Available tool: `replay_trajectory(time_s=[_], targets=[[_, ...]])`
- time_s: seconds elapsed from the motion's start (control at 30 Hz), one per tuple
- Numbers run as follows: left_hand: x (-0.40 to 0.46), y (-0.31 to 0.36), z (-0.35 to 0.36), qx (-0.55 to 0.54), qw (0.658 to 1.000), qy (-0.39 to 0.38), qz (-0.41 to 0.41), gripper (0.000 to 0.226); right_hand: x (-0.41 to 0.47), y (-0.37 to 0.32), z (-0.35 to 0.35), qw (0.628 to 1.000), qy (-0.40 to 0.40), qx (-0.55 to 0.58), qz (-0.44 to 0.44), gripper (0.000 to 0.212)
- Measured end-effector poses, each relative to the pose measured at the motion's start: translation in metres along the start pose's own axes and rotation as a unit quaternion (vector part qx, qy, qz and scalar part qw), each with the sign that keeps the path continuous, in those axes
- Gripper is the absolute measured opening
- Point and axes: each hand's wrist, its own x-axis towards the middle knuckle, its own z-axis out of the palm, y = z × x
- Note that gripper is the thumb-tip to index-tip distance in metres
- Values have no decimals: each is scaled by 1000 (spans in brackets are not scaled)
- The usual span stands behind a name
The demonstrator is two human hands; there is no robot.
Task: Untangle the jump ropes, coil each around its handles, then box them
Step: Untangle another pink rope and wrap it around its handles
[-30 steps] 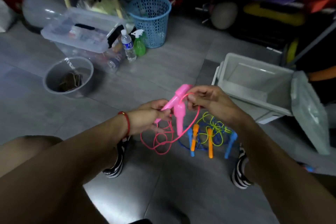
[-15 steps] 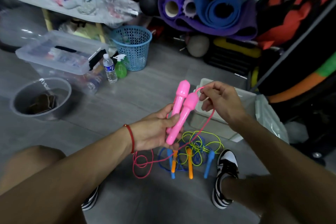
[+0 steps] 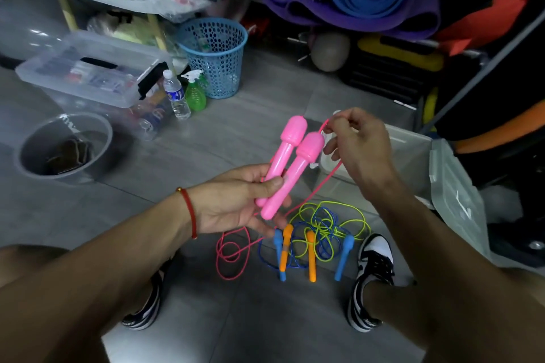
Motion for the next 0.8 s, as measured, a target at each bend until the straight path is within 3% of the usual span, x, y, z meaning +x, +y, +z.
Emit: replay_trajectory(time_s=[0.2, 0.27, 0.37, 0.43, 0.63, 0.8], targets=[[-1, 2, -5, -28, 999, -10, 24, 27, 10, -9, -1, 1000, -11, 1, 12, 17], [-2, 1, -8, -22, 999, -14, 28, 23, 7, -13, -2, 998, -59, 17, -1, 20], [-4, 2, -9, -20, 999, -45, 19, 23, 2, -18, -3, 979, -169, -4, -110, 32], [-7, 3, -8, -12, 997, -80, 19, 18, -3, -18, 2, 963, -221, -16, -153, 29], [-13, 1, -9, 34, 996, -74, 39, 27, -8, -21, 10, 977, -167, -26, -126, 21], [-15, 5, -11, -16, 997, -47, 64, 25, -11, -24, 15, 978, -195, 70, -26, 57]])
